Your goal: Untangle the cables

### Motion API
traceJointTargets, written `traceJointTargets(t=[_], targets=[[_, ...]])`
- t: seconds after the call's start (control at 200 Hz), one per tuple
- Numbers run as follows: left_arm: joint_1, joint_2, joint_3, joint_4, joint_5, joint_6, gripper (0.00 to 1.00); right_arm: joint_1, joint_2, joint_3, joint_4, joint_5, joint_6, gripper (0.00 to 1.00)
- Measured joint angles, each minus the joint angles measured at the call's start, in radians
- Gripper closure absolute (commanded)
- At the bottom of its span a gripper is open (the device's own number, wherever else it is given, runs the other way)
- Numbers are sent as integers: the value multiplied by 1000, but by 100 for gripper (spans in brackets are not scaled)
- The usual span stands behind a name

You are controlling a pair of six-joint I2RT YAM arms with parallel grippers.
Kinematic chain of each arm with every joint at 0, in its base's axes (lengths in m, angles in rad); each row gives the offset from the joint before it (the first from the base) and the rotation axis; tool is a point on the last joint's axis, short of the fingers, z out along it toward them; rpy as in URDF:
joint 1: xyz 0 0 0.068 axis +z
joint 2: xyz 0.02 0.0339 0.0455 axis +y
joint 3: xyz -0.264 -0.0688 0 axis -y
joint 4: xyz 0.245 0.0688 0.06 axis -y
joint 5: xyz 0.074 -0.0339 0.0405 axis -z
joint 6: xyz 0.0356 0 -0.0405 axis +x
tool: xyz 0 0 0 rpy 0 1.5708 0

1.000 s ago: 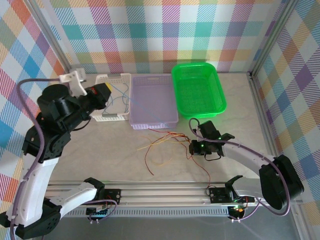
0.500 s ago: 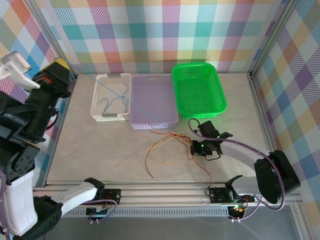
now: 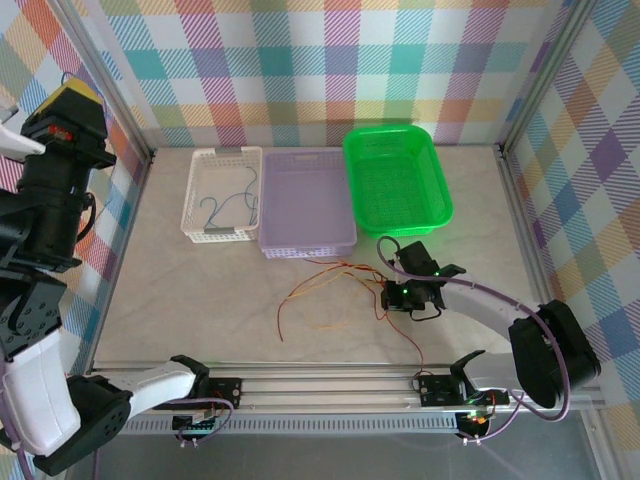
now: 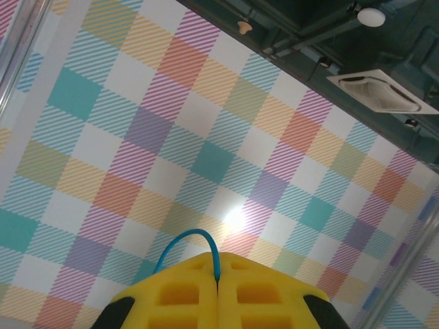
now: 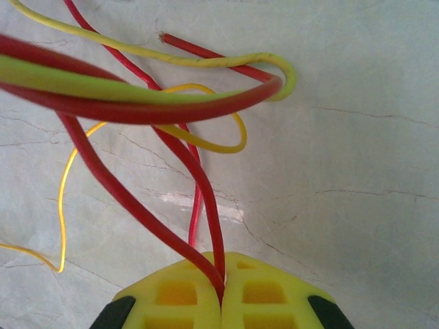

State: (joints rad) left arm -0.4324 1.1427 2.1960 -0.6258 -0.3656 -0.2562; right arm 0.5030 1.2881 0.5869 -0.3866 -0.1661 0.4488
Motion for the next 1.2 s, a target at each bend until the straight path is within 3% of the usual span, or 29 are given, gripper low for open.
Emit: traceJointTargets(t=[0.66,1.2], targets=[[-4,81,0,85,-73,112,100,-1,-35,-15,0,-17,-1,100],[-3,224,0,222,-70,183,100,-1,-27,-16,1,-18,-1,100]])
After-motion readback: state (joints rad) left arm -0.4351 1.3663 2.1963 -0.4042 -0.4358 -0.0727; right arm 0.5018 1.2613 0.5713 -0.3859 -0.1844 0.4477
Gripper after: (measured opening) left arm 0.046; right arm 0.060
